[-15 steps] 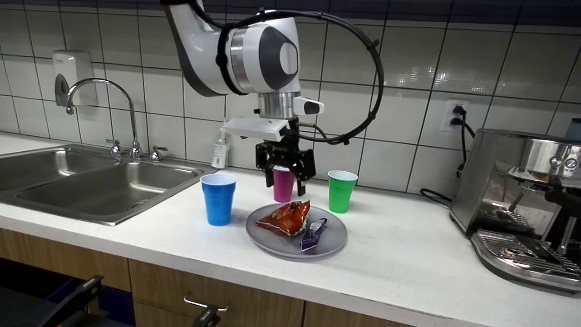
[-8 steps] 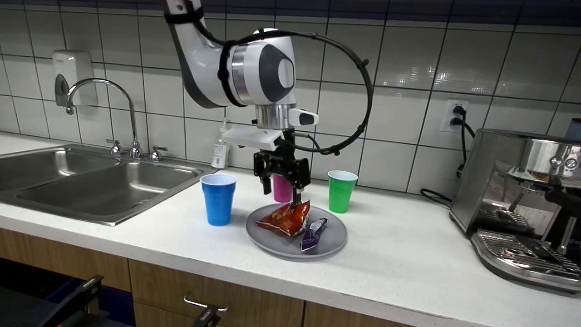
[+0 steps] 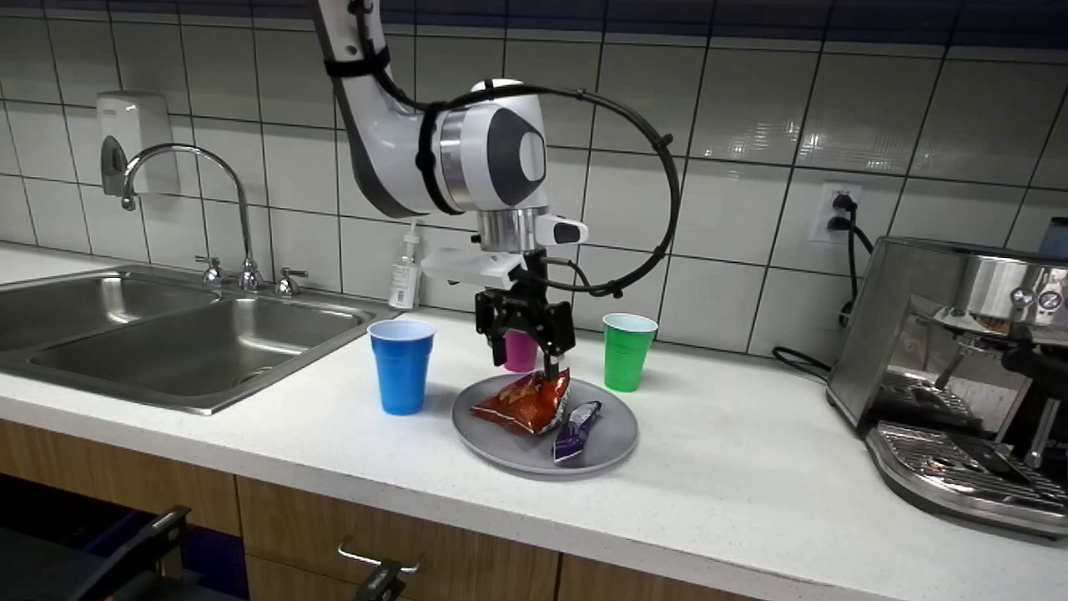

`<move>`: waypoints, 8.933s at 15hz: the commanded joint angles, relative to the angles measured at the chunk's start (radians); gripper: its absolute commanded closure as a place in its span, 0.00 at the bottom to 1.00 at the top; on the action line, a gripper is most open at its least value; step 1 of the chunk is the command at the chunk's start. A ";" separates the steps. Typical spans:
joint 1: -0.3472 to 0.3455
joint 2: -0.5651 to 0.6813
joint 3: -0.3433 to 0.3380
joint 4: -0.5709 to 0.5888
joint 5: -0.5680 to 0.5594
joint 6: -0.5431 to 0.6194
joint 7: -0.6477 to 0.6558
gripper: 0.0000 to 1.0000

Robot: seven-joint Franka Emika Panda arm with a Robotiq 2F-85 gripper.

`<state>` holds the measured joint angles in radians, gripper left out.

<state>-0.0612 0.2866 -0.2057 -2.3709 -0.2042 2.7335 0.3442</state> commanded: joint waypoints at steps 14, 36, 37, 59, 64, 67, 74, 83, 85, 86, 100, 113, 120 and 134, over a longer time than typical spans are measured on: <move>0.054 0.082 -0.042 0.078 0.016 -0.005 0.021 0.60; 0.034 -0.139 -0.032 -0.040 0.030 -0.014 0.006 1.00; 0.024 -0.154 -0.032 -0.047 0.034 -0.015 0.001 1.00; -0.233 -0.038 -0.084 0.175 0.279 -0.039 -0.226 1.00; -0.266 0.071 -0.091 0.293 0.300 -0.053 -0.214 1.00; -0.288 0.133 -0.092 0.360 0.316 -0.064 -0.208 1.00; -0.333 0.247 -0.098 0.480 0.331 -0.092 -0.194 1.00; -0.375 0.369 -0.098 0.600 0.349 -0.125 -0.183 1.00; -0.381 0.394 -0.097 0.622 0.352 -0.130 -0.181 1.00; -0.384 0.405 -0.096 0.631 0.353 -0.132 -0.181 1.00; -0.401 0.377 -0.089 0.627 0.368 -0.131 -0.199 0.21; -0.369 0.034 -0.108 0.256 0.349 -0.102 -0.274 0.00; -0.347 -0.127 -0.107 0.066 0.336 -0.118 -0.362 0.00; -0.208 -0.167 -0.082 -0.068 0.213 -0.062 -0.349 0.00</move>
<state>-0.2860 0.1454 -0.2974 -2.4024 0.0449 2.6423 -0.0246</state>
